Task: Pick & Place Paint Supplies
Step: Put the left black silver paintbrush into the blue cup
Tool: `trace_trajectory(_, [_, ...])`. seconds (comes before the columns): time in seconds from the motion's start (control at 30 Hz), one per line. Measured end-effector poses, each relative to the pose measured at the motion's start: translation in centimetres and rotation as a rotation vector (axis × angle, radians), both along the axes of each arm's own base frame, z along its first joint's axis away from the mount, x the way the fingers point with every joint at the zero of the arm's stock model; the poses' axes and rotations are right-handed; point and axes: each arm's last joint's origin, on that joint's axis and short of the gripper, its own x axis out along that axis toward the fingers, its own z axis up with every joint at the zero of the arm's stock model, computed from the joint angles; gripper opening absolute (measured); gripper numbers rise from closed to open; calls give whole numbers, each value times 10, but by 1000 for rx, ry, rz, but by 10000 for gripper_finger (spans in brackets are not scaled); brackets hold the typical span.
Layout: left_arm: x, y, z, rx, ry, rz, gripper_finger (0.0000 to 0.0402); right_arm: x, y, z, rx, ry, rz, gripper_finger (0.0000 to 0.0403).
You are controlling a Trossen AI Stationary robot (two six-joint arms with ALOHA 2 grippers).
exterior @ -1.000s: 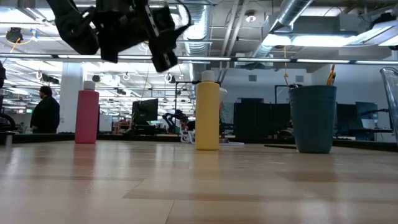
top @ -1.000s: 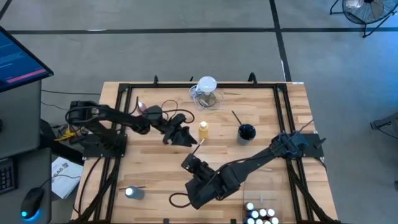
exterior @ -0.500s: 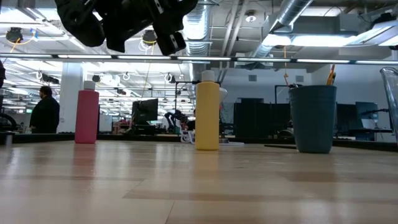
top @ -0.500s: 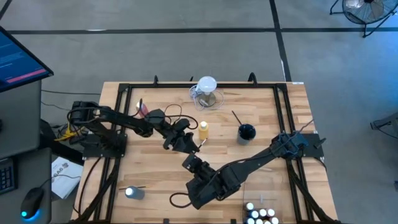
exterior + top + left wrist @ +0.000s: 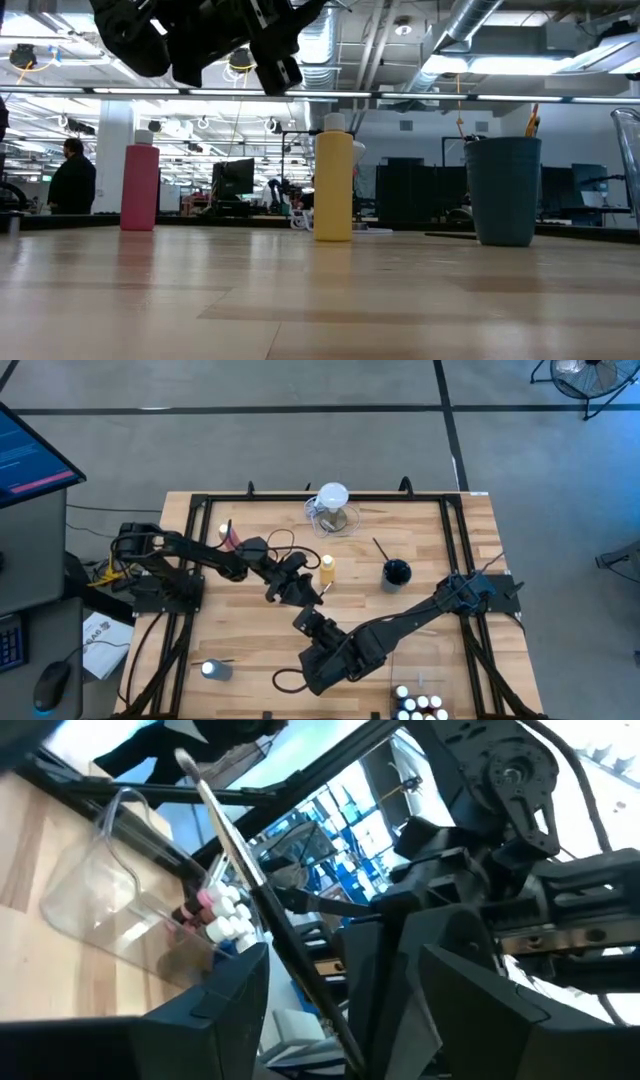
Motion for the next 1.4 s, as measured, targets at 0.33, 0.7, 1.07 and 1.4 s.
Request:
trace_trajectory(0.33, [4,-3,-12,29,21,2,176,0,0,0,5,-4,-4,1])
trace_trajectory(0.7, [12,-2,-15,50,-2,7,169,-1,0,-1,11,-5,-15,1])
trace_trajectory(1.07, [12,10,-14,47,-5,16,118,-1,0,-1,10,-2,-13,1])
trace_trajectory(1.4, [11,6,-11,56,-23,-28,4,-1,1,-3,54,-25,-38,23])
